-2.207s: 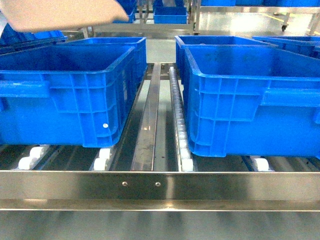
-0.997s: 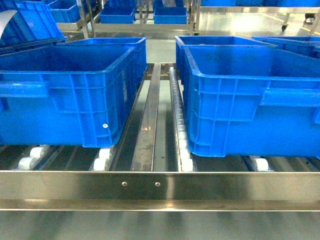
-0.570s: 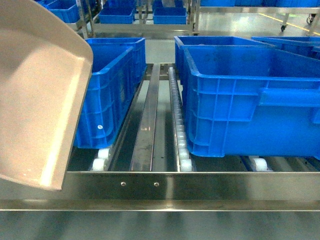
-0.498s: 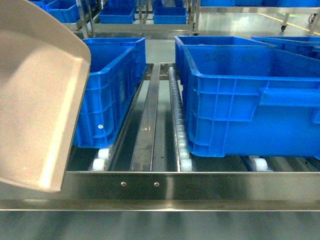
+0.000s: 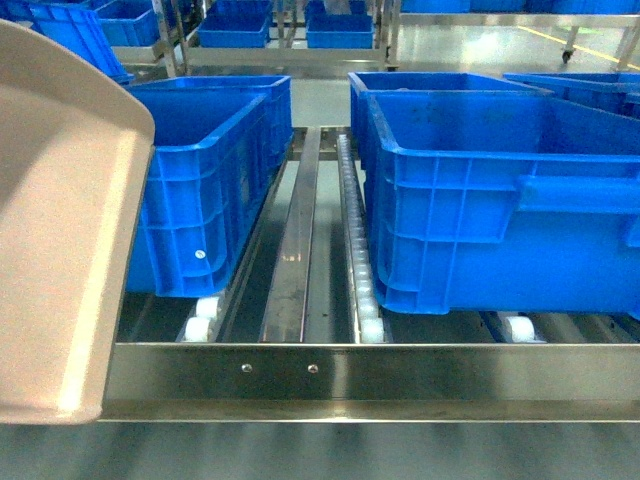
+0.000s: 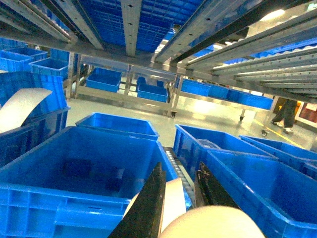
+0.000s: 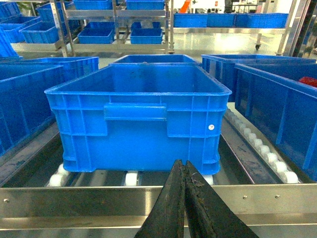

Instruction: Place part in tray to right shelf

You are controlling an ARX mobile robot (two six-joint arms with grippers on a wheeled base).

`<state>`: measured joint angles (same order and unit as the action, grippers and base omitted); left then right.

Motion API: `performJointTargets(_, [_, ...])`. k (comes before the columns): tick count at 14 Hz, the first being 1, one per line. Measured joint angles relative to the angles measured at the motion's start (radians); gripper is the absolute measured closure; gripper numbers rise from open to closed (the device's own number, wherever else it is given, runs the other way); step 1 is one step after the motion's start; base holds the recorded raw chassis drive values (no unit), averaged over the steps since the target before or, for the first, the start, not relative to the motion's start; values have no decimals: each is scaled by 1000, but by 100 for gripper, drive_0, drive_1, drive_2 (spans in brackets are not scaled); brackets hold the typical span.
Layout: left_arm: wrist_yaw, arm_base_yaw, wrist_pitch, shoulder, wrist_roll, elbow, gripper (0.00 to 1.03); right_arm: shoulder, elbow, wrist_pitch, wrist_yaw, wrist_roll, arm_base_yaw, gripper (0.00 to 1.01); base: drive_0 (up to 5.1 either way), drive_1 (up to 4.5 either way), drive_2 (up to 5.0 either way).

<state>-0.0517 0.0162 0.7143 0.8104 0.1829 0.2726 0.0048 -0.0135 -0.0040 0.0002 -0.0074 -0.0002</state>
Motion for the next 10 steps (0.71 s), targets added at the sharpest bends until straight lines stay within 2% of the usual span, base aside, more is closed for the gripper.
performJointTargets(1, [0, 0, -2, -34, -13, -29, 90, 0, 0, 0, 0, 0, 0, 99, 0, 0, 0])
performJointTargets(2, [38, -6, -91, -64, -88, -67, 90, 0, 0, 0, 0, 0, 0, 99, 0, 0, 0])
performJointTargets(3, [51, -27, -82, -89, -102, -121, 90, 0, 0, -2, 0, 0, 0, 99, 0, 0, 0])
performJointTargets(5, [45, -11, -119, -160, -140, -148, 90, 0, 0, -3, 0, 0, 0, 99, 0, 0, 0])
performJointTargets(10, [44, -13, -240, -344, -142, -208, 90, 0, 0, 0, 0, 0, 0, 99, 0, 0, 0])
